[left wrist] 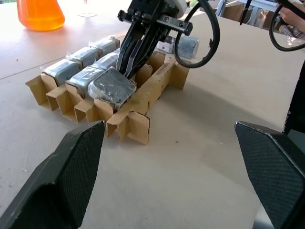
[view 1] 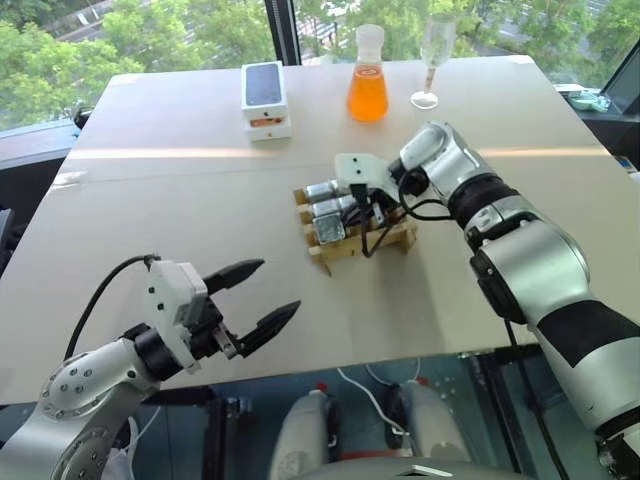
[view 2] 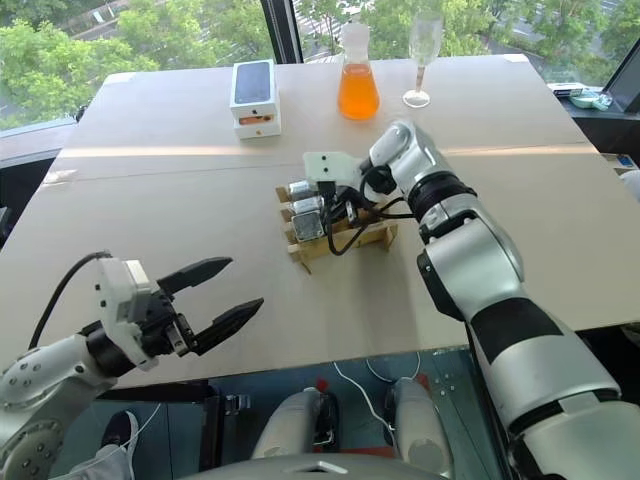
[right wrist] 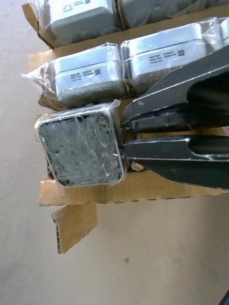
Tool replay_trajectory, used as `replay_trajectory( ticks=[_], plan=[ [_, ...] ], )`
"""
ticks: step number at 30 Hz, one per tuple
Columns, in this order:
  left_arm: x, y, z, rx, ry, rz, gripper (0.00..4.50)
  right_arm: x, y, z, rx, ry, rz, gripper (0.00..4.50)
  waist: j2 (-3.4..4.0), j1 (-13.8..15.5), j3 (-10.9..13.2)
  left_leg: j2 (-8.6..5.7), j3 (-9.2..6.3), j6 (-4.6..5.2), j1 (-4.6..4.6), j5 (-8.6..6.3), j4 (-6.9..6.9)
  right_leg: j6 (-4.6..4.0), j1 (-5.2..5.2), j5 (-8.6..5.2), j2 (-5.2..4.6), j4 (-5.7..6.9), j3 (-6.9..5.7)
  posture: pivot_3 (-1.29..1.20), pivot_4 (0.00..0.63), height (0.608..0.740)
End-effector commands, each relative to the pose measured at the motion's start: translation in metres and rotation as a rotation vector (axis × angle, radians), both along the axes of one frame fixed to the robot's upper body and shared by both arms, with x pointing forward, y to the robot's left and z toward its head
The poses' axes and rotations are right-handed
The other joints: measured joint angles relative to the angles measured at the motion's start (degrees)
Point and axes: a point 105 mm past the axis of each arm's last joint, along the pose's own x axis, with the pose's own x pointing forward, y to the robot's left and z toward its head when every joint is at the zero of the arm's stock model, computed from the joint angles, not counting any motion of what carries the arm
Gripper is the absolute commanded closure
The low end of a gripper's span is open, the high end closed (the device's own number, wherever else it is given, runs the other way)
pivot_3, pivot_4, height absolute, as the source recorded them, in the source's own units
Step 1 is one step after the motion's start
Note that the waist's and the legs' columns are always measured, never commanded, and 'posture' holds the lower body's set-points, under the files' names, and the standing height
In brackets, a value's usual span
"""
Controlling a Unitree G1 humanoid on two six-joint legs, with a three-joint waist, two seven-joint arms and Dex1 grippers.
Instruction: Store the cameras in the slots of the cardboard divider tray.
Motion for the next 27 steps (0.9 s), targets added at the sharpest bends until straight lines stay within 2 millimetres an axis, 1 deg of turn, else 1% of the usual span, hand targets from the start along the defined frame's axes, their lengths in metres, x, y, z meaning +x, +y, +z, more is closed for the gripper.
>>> replay_trajectory(
  ticks=[1, 3, 5, 9, 11, 13, 17, 22, 27],
  plan=[
    [-0.002, -0.002, 0.006, 0.011, -0.034, -0.018, 0.0, 0.0, -0.001, 0.017, 0.128, 0.046, -0.019, 2.86, 0.0, 0.02, 0.0, 0.0, 0.0, 0.0, 0.0, 0.0, 0.0, 0.0, 0.0, 0.0, 0.0, 0.0, -0.01, 0.0, 0.15, 0.74],
    [-0.002, -0.002, 0.006, 0.01, -0.033, -0.016, 0.0, 0.0, -0.003, 0.024, 0.22, 0.101, -0.04, 1.92, 0.0, 0.03, 0.0, 0.0, 0.0, 0.0, 0.0, 0.0, 0.0, 0.01, 0.01, 0.0, 0.0, 0.0, -0.01, 0.0, 0.15, 0.74],
    [-0.002, -0.002, 0.006, 0.011, -0.032, -0.016, 0.0, 0.0, -0.005, 0.027, 0.261, 0.134, -0.06, 1.92, 0.0, 0.04, 0.0, 0.0, 0.01, 0.0, 0.0, 0.0, 0.0, 0.01, 0.01, 0.01, 0.0, 0.0, -0.01, 0.0, 0.15, 0.74],
    [-0.003, -0.002, 0.005, 0.009, -0.032, -0.017, 0.0, 0.002, -0.014, 0.018, 0.271, 0.117, -0.068, 1.92, -0.02, 0.04, -0.01, 0.0, 0.0, 0.0, 0.01, 0.0, 0.0, 0.01, 0.01, 0.01, 0.01, 0.02, -0.01, 0.0, 0.15, 0.74],
    [-0.003, -0.003, 0.005, 0.006, -0.03, -0.019, 0.0, 0.001, -0.007, 0.019, 0.324, 0.052, -0.032, 1.92, -0.02, 0.04, -0.01, 0.0, 0.0, 0.0, 0.01, 0.0, 0.01, 0.01, 0.02, 0.01, 0.02, 0.02, -0.02, 0.0, 0.15, 0.74],
    [-0.004, -0.004, 0.004, 0.005, -0.028, -0.025, 0.0, -0.003, -0.002, 0.016, 0.323, -0.049, 0.037, 1.92, -0.02, 0.0, -0.01, 0.0, 0.01, 0.0, 0.01, 0.0, 0.02, 0.02, 0.02, 0.01, 0.02, 0.03, -0.01, 0.0, 0.15, 0.74],
    [-0.004, -0.004, 0.004, 0.005, -0.029, -0.029, 0.0, -0.01, 0.008, 0.014, 0.353, -0.107, 0.104, 1.92, -0.02, 0.0, -0.01, 0.01, 0.04, -0.02, 0.01, 0.02, 0.03, 0.03, 0.01, 0.02, 0.07, 0.06, 0.01, 0.0, 0.15, 0.74],
    [-0.004, -0.003, 0.005, 0.009, -0.03, -0.03, 0.0, -0.016, 0.012, 0.011, 0.34, -0.206, 0.184, 1.92, -0.02, 0.16, -0.01, 0.02, 0.01, -0.07, 0.02, 0.05, 0.08, 0.04, 0.03, 0.02, 0.1, 0.08, -0.02, 0.0, 0.15, 0.74],
    [-0.005, -0.003, 0.005, 0.009, -0.031, -0.03, 0.0, -0.017, 0.013, 0.003, 0.287, -0.259, 0.217, 1.92, -0.02, 0.15, -0.01, 0.02, 0.01, -0.07, 0.02, 0.05, 0.11, 0.04, 0.04, 0.02, 0.1, 0.09, -0.01, 0.0, 0.15, 0.74]
  ],
)
